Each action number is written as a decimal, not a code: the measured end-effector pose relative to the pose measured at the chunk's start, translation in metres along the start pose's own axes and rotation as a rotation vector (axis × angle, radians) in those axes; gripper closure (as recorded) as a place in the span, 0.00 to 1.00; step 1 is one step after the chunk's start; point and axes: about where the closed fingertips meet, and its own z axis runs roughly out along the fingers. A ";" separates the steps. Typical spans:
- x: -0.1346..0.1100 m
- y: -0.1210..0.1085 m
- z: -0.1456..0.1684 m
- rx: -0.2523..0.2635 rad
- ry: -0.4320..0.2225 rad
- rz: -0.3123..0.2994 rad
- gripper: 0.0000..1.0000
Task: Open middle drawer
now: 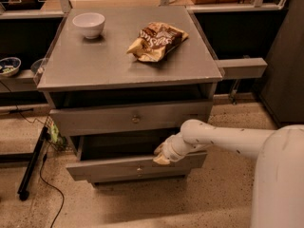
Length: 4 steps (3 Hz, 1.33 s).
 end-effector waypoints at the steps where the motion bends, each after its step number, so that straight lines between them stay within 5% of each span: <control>1: 0.000 0.000 0.000 0.000 0.000 0.000 1.00; 4: 0.000 0.000 0.000 0.000 0.000 0.000 0.37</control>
Offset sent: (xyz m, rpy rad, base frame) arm 0.0000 0.0000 0.0000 0.0000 0.0000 0.0000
